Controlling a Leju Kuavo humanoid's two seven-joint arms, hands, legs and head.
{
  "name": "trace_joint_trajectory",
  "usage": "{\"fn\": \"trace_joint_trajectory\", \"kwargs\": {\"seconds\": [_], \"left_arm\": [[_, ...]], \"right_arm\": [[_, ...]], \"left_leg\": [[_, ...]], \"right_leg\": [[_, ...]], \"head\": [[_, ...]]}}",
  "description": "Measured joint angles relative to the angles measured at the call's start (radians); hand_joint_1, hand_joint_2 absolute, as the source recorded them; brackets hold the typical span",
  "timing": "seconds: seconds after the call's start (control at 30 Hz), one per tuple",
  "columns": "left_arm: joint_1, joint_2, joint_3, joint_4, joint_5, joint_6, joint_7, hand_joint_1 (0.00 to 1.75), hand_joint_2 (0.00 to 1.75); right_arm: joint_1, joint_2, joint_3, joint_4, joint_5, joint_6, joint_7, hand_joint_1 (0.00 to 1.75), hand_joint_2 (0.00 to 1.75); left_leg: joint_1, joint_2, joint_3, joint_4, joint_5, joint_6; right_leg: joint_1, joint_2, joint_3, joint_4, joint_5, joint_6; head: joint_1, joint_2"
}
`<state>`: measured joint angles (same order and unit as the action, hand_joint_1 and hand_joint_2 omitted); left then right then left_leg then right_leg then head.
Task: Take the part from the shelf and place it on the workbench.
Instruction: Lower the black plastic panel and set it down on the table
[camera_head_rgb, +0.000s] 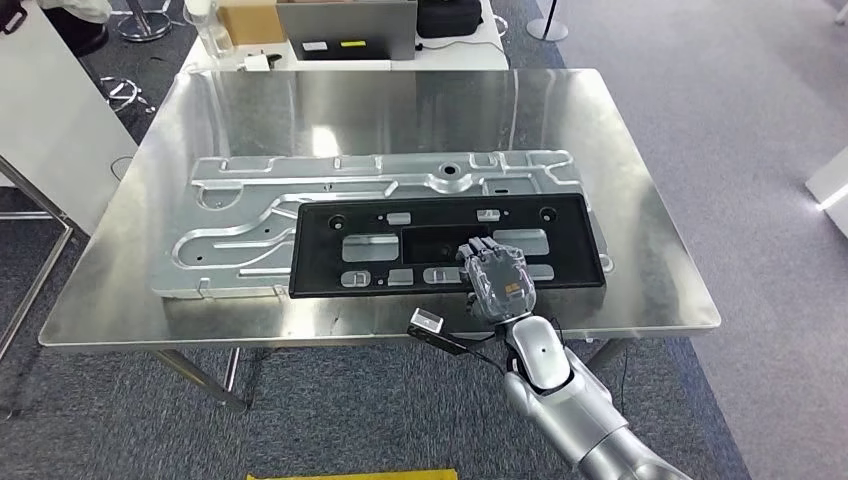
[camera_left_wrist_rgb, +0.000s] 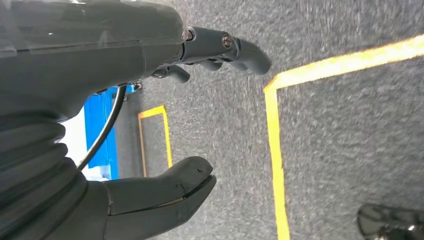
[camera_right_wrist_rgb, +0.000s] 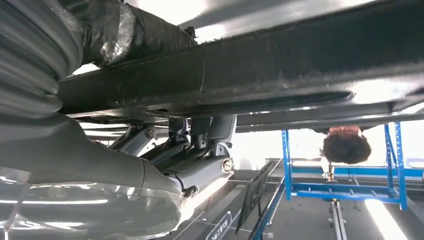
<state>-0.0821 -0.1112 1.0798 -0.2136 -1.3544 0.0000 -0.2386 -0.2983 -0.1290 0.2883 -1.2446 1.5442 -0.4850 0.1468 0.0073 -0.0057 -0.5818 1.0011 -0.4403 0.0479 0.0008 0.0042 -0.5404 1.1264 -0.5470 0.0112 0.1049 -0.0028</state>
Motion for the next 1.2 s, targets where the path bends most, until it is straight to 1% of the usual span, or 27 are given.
{"fn": "trace_joint_trajectory", "kwargs": {"seconds": [0.1, 0.13, 0.17, 0.2, 0.23, 0.3, 0.33, 0.4, 0.43, 0.5, 0.53, 0.6, 0.63, 0.67, 0.7, 0.77, 0.8, 0.83, 0.87, 0.9, 0.97, 1.0, 1.03, 1.1, 1.13, 1.17, 1.2], "left_arm": [[-0.001, 0.0, 0.0, 0.0, 0.003, 0.0, 0.001, 0.0, 1.75], [0.001, 0.0, 0.0, 0.0, 0.004, 0.0, 0.002, 0.0, 1.75], [0.002, 0.0, 0.0, 0.0, 0.004, 0.0, 0.003, 0.0, 1.75], [0.003, 0.0, 0.0, 0.0, 0.003, 0.0, 0.003, 0.0, 1.75], [0.006, 0.0, 0.0, 0.0, 0.002, 0.0, 0.003, 0.0, 1.75], [0.004, 0.0, 0.0, 0.0, -0.001, -0.001, 0.003, 0.0, 1.75], [0.002, 0.001, 0.0, 0.0, -0.002, -0.001, 0.003, 0.0, 1.75], [-0.004, 0.001, 0.0, 0.0, -0.002, -0.001, 0.004, 0.0, 1.75], [-0.004, 0.001, 0.0, 0.0, -0.002, -0.001, 0.004, 0.0, 1.75], [-0.006, 0.0, 0.0, 0.0, -0.003, -0.001, 0.004, 0.0, 1.75], [-0.007, 0.0, 0.0, 0.0, -0.004, -0.001, 0.003, 0.0, 1.75], [-0.008, 0.001, 0.0, 0.0, -0.005, 0.004, 0.003, 0.0, 1.75], [-0.008, 0.001, 0.0, 0.0, -0.006, 0.008, 0.003, 0.0, 1.75], [-0.008, 0.002, 0.0, 0.0, -0.006, 0.011, 0.003, 0.0, 1.75], [-0.007, 0.002, 0.0, 0.0, -0.007, 0.013, 0.003, 0.0, 1.75], [-0.006, 0.005, 0.0, 0.0, -0.008, 0.014, 0.003, 0.0, 1.75], [-0.006, 0.006, 0.0, 0.0, -0.008, 0.014, 0.001, 0.0, 1.75], [-0.007, 0.007, 0.0, 0.001, -0.007, 0.014, 0.0, 0.0, 1.75], [-0.007, 0.008, 0.0, 0.001, -0.005, 0.015, -0.001, 0.0, 1.75], [-0.008, 0.008, 0.0, 0.001, -0.005, 0.016, -0.001, 0.0, 1.31], [-0.008, 0.008, 0.0, 0.001, -0.006, 0.017, 0.002, 0.0, 0.44], [-0.008, 0.008, 0.0, 0.001, -0.006, 0.018, 0.004, 0.0, 0.0], [-0.009, 0.008, 0.0, 0.001, -0.006, 0.019, 0.004, 0.0, 0.0], [-0.01, 0.008, 0.0, 0.001, -0.004, 0.02, 0.005, 0.0, 0.0], [-0.01, 0.008, 0.0, 0.001, -0.004, 0.021, 0.005, 0.0, 0.0], [-0.01, 0.008, 0.0, 0.001, -0.004, 0.021, 0.006, 0.0, 0.0], [-0.009, 0.008, 0.0, 0.001, -0.004, 0.021, 0.008, 0.0, 0.0]], "right_arm": [[-0.001, 0.0, -0.01, 0.017, -0.008, 0.001, -0.01, 1.75, 1.75], [0.0, 0.0, -0.014, 0.023, -0.011, 0.002, -0.012, 1.75, 1.75], [0.0, 0.0, -0.017, 0.03, -0.013, 0.005, -0.013, 1.75, 1.75], [-0.001, 0.0, -0.021, 0.037, -0.015, 0.008, -0.014, 1.75, 1.75], [-0.002, 0.0, -0.024, 0.046, -0.017, 0.011, -0.016, 1.75, 1.75], [-0.008, -0.001, -0.029, 0.066, -0.018, 0.016, -0.022, 1.75, 1.75], [-0.01, -0.001, -0.03, 0.073, -0.018, 0.018, -0.024, 1.75, 1.75], [-0.016, -0.002, -0.032, 0.078, -0.018, 0.021, -0.025, 1.75, 1.75], [-0.019, -0.002, -0.033, 0.079, -0.018, 0.021, -0.025, 1.75, 1.75], [-0.028, -0.002, -0.037, 0.083, -0.019, 0.022, -0.025, 1.75, 1.75], [-0.032, -0.001, -0.038, 0.087, -0.018, 0.025, -0.026, 1.75, 1.75], [-0.04, 0.001, -0.038, 0.101, -0.017, 0.033, -0.031, 1.75, 1.75], [-0.043, 0.004, -0.038, 0.111, -0.016, 0.037, -0.035, 1.75, 1.75], [-0.047, 0.008, -0.037, 0.122, -0.015, 0.041, -0.038, 1.75, 1.75], [-0.052, 0.012, -0.037, 0.133, -0.014, 0.044, -0.041, 1.75, 1.75], [-0.063, 0.021, -0.036, 0.158, -0.014, 0.046, -0.043, 1.75, 1.75], [-0.069, 0.026, -0.034, 0.171, -0.015, 0.046, -0.043, 1.31, 1.31], [-0.074, 0.03, -0.033, 0.185, -0.017, 0.046, -0.043, 0.87, 0.87], [-0.078, 0.032, -0.032, 0.196, -0.02, 0.045, -0.043, 0.44, 0.44], [-0.082, 0.033, -0.031, 0.204, -0.025, 0.044, -0.043, 0.0, 0.0], [-0.088, 0.033, -0.03, 0.215, -0.036, 0.042, -0.045, 0.0, 0.0], [-0.093, 0.033, -0.03, 0.22, -0.042, 0.041, -0.046, 0.0, 0.0], [-0.096, 0.033, -0.031, 0.226, -0.048, 0.041, -0.047, 0.0, 0.0], [-0.097, 0.032, -0.032, 0.238, -0.056, 0.041, -0.049, 0.0, 0.0], [-0.096, 0.032, -0.033, 0.244, -0.06, 0.041, -0.051, 0.0, 0.0], [-0.096, 0.032, -0.034, 0.249, -0.062, 0.04, -0.054, 0.0, 0.0], [-0.096, 0.032, -0.035, 0.253, -0.064, 0.04, -0.057, 0.0, 0.0]], "left_leg": [[0.004, -0.002, 0.035, -0.007, -0.025, 0.001], [0.006, -0.004, 0.05, -0.007, -0.038, -0.002], [0.008, -0.005, 0.068, -0.007, -0.051, -0.006], [0.011, -0.005, 0.088, -0.007, -0.066, -0.011], [0.013, -0.005, 0.103, -0.007, -0.081, -0.017], [0.015, -0.006, 0.126, -0.006, -0.108, -0.032], [0.015, -0.006, 0.133, -0.008, -0.116, -0.04], [0.015, -0.005, 0.138, 0.002, -0.111, -0.054], [0.015, -0.003, 0.128, 0.03, -0.098, -0.059], [0.017, -0.001, 0.067, 0.141, -0.083, -0.065], [0.017, 0.0, 0.025, 0.206, -0.097, -0.066], [0.015, 0.0, -0.054, 0.288, -0.169, -0.067], [0.014, 0.0, -0.08, 0.295, -0.199, -0.065], [0.013, 0.0, -0.095, 0.277, -0.206, -0.062], [0.011, 0.0, -0.098, 0.234, -0.179, -0.056], [0.003, -0.001, -0.086, 0.113, -0.056, -0.041], [-0.001, -0.002, -0.079, 0.066, -0.004, -0.034], [-0.004, -0.003, -0.076, 0.04, 0.031, -0.03], [-0.007, -0.004, -0.077, 0.033, 0.042, -0.028], [-0.006, -0.004, -0.074, 0.031, 0.042, -0.026], [-0.002, -0.004, -0.065, 0.018, 0.046, -0.02], [0.001, -0.003, -0.058, 0.011, 0.046, -0.016], [0.003, -0.002, -0.052, 0.007, 0.044, -0.012], [0.003, -0.001, -0.045, 0.006, 0.037, -0.007], [0.003, -0.001, -0.041, 0.007, 0.032, -0.006], [0.003, -0.001, -0.036, 0.008, 0.027, -0.007], [0.003, -0.001, -0.031, 0.011, 0.022, -0.008]], "right_leg": [[-0.012, 0.0, -0.122, 0.151, -0.065, 0.016], [-0.017, -0.001, -0.151, 0.164, -0.077, 0.021], [-0.021, -0.002, -0.164, 0.143, -0.069, 0.026], [-0.025, -0.003, -0.165, 0.096, -0.035, 0.031], [-0.029, -0.006, -0.16, 0.031, 0.03, 0.034], [-0.027, -0.012, -0.153, -0.063, 0.139, 0.027], [-0.024, -0.012, -0.152, -0.083, 0.167, 0.018], [-0.021, -0.008, -0.142, -0.085, 0.157, -0.003], [-0.022, -0.007, -0.131, -0.089, 0.151, -0.011], [-0.023, -0.005, -0.101, -0.1, 0.136, -0.026], [-0.022, -0.005, -0.087, -0.104, 0.128, -0.032], [-0.018, -0.003, -0.062, -0.106, 0.111, -0.038], [-0.016, -0.001, -0.049, -0.107, 0.1, -0.039], [-0.013, 0.001, -0.035, -0.106, 0.089, -0.039], [-0.011, 0.003, -0.021, -0.106, 0.079, -0.039], [-0.006, 0.004, 0.001, -0.103, 0.058, -0.036], [-0.004, 0.006, 0.007, -0.101, 0.049, -0.032], [-0.003, 0.007, 0.008, -0.1, 0.042, -0.027], [-0.003, 0.008, 0.008, -0.099, 0.036, -0.021], [-0.002, 0.009, 0.009, -0.102, 0.032, -0.015], [-0.003, 0.007, 0.008, -0.091, 0.017, -0.004], [-0.004, 0.005, -0.004, -0.063, 0.0, 0.002], [-0.006, 0.003, -0.029, -0.014, -0.025, 0.006], [-0.011, 0.002, -0.102, 0.112, -0.07, 0.014], [-0.013, 0.002, -0.132, 0.153, -0.072, 0.017], [-0.016, 0.001, -0.145, 0.159, -0.055, 0.019], [-0.018, 0.001, -0.14, 0.127, -0.02, 0.02]], "head": [[0.0, 0.0], [0.0, 0.0], [0.0, 0.0], [0.0, 0.0], [0.001, 0.0], [0.0, 0.0], [0.001, 0.0], [0.001, 0.0], [0.001, 0.0], [0.001, 0.0], [0.0, 0.0], [0.0, 0.0], [0.0, 0.0], [0.0, 0.0], [0.0, 0.0], [0.001, 0.0], [0.001, 0.0], [0.001, 0.0], [0.001, 0.0], [0.0, 0.0], [0.001, 0.0], [0.001, 0.0], [0.001, 0.0], [0.001, 0.0], [0.001, 0.0], [0.001, 0.0], [0.001, 0.0]]}}
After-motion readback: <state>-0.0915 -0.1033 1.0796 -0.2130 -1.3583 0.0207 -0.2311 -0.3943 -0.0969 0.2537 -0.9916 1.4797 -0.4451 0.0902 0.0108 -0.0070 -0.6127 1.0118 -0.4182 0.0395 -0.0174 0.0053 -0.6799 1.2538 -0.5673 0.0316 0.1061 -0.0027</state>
